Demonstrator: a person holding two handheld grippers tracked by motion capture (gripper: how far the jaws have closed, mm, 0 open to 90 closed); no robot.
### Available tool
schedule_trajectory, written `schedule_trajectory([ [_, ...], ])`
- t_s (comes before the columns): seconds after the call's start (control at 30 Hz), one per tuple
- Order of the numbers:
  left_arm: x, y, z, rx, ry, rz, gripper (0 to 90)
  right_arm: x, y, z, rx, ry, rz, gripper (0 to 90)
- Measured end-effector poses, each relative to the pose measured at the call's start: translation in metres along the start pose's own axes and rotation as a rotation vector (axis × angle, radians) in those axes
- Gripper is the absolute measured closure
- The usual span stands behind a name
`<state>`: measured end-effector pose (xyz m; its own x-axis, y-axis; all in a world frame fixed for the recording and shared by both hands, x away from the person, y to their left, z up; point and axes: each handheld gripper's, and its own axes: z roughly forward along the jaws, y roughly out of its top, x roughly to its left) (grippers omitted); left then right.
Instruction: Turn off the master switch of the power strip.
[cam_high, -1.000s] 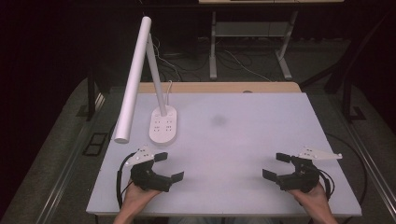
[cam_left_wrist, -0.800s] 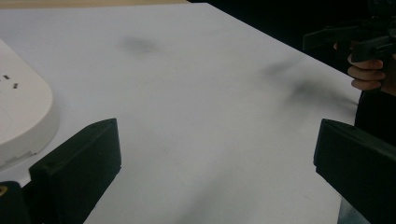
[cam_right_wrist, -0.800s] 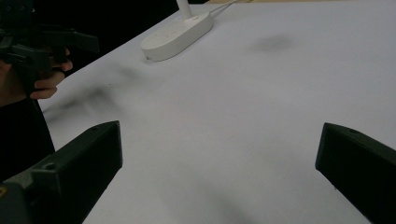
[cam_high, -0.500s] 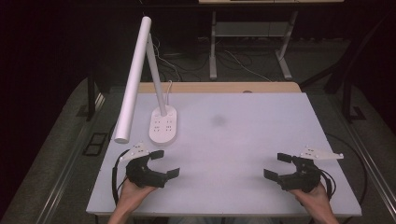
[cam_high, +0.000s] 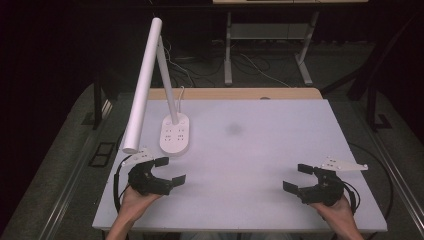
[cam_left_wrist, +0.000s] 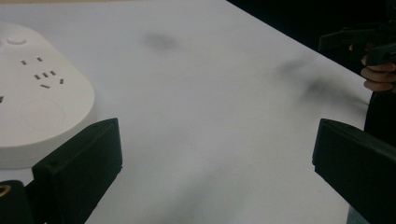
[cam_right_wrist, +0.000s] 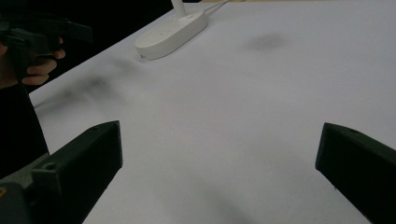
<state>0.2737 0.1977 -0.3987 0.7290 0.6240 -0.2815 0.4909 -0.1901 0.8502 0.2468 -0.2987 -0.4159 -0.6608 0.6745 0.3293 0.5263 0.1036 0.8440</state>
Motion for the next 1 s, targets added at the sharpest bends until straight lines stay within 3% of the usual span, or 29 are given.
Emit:
schedule_trajectory([
  [1.0,0.030,0.020,-0.018,0.043,0.062,-0.010,0.5,-0.001,-0.001,-0.001,0.000,-0.011,-0.003,0.1],
])
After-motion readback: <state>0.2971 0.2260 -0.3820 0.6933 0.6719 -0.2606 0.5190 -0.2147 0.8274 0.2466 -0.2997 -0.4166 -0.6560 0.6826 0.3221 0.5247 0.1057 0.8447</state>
